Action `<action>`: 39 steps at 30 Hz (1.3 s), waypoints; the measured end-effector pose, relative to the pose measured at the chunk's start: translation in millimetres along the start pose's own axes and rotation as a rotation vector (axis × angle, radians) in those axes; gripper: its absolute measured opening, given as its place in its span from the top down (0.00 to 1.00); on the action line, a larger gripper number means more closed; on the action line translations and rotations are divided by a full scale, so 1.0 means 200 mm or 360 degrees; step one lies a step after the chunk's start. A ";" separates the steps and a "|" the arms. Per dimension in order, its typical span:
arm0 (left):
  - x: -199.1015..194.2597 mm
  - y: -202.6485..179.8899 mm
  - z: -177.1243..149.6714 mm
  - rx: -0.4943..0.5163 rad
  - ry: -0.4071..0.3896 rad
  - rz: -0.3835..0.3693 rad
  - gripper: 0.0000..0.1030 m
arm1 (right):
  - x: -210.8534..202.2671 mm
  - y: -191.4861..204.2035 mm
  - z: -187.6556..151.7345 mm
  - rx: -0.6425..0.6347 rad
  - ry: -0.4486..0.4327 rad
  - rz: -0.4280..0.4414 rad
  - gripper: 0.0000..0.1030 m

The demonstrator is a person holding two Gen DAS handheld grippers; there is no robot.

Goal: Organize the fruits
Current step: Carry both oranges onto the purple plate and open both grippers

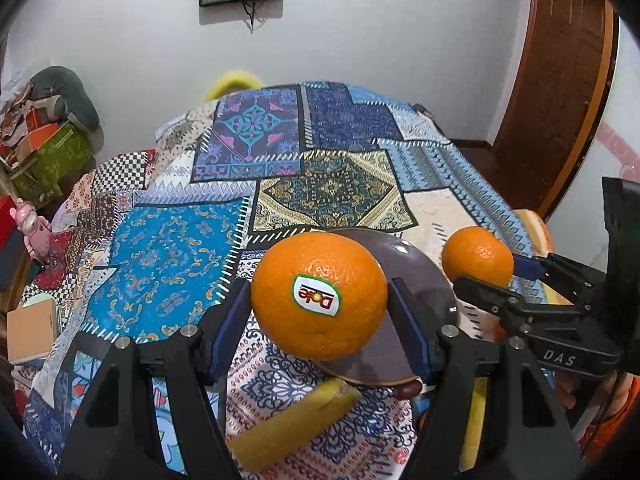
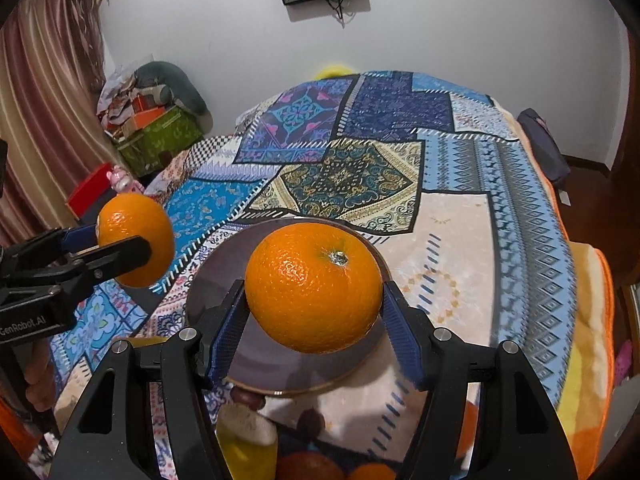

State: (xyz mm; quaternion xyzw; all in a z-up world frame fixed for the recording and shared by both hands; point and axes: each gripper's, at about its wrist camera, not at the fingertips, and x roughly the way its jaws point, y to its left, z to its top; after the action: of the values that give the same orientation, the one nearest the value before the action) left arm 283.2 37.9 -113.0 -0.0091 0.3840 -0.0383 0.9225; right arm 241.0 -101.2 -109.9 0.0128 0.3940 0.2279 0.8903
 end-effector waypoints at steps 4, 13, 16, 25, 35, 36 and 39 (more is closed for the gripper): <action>0.11 -0.01 0.01 0.0014 0.0061 -0.0002 0.34 | 0.08 0.02 0.00 -0.0040 0.0053 -0.0005 0.39; 0.32 0.00 0.01 0.0004 0.0218 -0.0012 0.34 | 0.20 0.00 0.01 -0.0089 0.0167 -0.0008 0.39; 0.37 0.01 0.01 -0.0007 0.0253 -0.0016 0.34 | 0.24 -0.01 0.01 -0.0088 0.0205 0.0003 0.39; 0.47 0.00 0.02 0.0033 0.0304 -0.0016 0.34 | 0.32 -0.01 -0.02 -0.0114 0.0281 0.0023 0.39; 0.43 -0.10 0.07 0.0144 0.0227 -0.0043 0.39 | 0.34 0.02 -0.02 -0.0183 0.0319 0.0036 0.39; 0.43 -0.10 0.07 0.0139 0.0228 -0.0034 0.39 | 0.34 0.02 -0.02 -0.0187 0.0330 0.0036 0.39; 0.44 -0.08 0.06 0.0109 0.0247 -0.0040 0.39 | 0.35 0.03 -0.03 -0.0212 0.0344 0.0034 0.37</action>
State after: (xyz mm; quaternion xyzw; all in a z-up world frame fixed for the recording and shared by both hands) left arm 351.7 15.5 -166.4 0.0207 0.4527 -0.0638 0.8891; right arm 275.8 -68.5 -161.4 -0.0669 0.4714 0.2631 0.8391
